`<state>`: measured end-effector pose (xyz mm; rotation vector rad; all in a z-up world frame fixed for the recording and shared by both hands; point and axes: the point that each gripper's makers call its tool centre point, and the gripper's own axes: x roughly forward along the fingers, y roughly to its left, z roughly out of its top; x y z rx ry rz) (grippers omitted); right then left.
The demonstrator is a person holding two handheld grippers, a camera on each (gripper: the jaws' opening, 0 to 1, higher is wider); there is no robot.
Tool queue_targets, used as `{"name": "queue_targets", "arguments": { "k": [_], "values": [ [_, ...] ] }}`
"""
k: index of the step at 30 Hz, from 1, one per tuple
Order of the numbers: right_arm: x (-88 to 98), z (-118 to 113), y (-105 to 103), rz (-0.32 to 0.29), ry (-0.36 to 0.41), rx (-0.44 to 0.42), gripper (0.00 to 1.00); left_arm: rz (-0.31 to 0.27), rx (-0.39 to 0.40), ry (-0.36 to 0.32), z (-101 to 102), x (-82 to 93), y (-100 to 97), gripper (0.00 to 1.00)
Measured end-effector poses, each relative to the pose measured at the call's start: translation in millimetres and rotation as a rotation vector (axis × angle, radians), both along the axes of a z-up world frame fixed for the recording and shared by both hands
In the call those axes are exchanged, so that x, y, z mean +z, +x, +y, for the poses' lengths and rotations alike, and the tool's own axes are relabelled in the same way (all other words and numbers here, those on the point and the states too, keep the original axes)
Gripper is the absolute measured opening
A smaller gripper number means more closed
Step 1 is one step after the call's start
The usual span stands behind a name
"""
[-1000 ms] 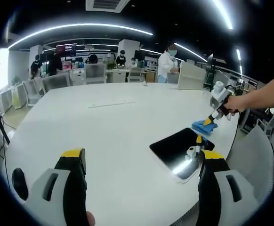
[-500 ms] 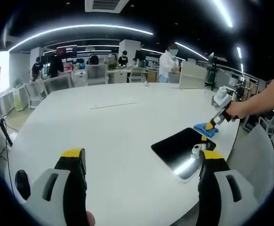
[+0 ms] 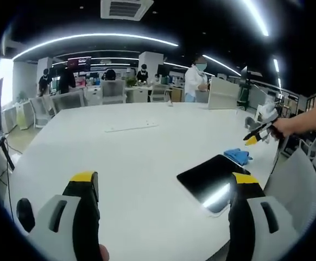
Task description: Wipe the mirror surface with the cleaning cloth until all visible marks leave the cleaned area.
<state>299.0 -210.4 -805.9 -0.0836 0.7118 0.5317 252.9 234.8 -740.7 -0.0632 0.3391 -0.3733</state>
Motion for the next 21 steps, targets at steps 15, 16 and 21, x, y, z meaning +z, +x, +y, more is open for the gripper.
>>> {"name": "queue_targets", "arguments": {
  "k": [15,16,21],
  "values": [
    [-0.2,-66.3,-47.9,-0.063,0.068,-0.030,0.98,0.045,0.011,0.050,24.4,-8.3,-6.3,0.99],
    [-4.6,-67.9,-49.6,-0.059,0.064,-0.024,0.98,0.046,0.011,0.050,24.9,-10.0,-7.5,0.99],
    [-9.5,-67.7,-58.2,-0.086,0.035,0.002,0.98,0.049,0.017,0.037,27.3,-11.9,-12.5,0.99]
  ]
}}
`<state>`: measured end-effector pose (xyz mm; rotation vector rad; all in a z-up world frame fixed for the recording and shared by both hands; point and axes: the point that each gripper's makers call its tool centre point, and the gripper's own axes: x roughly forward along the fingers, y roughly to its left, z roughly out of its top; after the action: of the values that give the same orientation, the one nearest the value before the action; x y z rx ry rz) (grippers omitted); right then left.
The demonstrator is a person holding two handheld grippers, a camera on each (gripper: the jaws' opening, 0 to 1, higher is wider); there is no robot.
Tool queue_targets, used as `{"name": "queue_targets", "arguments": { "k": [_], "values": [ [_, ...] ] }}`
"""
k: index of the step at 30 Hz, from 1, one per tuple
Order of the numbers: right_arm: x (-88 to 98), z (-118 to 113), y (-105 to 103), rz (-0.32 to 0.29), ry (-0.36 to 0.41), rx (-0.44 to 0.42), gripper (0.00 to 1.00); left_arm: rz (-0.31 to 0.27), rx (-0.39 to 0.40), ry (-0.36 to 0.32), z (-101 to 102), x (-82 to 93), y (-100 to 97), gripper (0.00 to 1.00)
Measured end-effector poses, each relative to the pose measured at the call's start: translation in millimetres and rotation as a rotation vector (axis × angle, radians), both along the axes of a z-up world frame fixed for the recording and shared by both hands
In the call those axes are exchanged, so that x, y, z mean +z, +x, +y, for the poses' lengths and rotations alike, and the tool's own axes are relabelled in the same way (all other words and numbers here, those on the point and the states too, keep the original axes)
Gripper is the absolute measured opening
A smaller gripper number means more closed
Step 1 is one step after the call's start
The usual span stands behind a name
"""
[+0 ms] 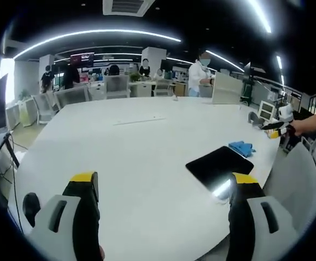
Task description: Wipe the mirror surface with the cleaning cloth until all visible marks leave the cleaned area.
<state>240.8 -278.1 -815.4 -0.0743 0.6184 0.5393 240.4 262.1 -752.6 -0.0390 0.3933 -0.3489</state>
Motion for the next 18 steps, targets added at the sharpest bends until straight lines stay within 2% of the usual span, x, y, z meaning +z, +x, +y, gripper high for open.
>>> {"name": "queue_targets", "arguments": {
  "k": [2,5,9,13,18],
  "values": [
    [4.6,2.5,-2.1,-0.017,0.006,0.002,0.98,-0.019,-0.012,0.003,2.3,1.6,3.4,0.99],
    [10.6,5.3,-4.7,-0.026,0.015,0.007,0.99,-0.016,-0.019,0.009,-0.5,7.2,5.6,0.99],
    [10.5,4.9,-2.3,-0.017,0.024,0.004,0.99,-0.025,-0.021,0.003,2.2,9.6,12.7,0.99],
    [14.7,6.1,2.0,-0.035,0.038,-0.012,0.99,-0.018,-0.035,0.017,-5.7,11.6,11.3,0.99],
    [11.9,13.5,2.0,-0.022,0.042,-0.015,0.99,-0.024,-0.033,0.019,-2.4,14.0,13.6,0.99]
  ]
}}
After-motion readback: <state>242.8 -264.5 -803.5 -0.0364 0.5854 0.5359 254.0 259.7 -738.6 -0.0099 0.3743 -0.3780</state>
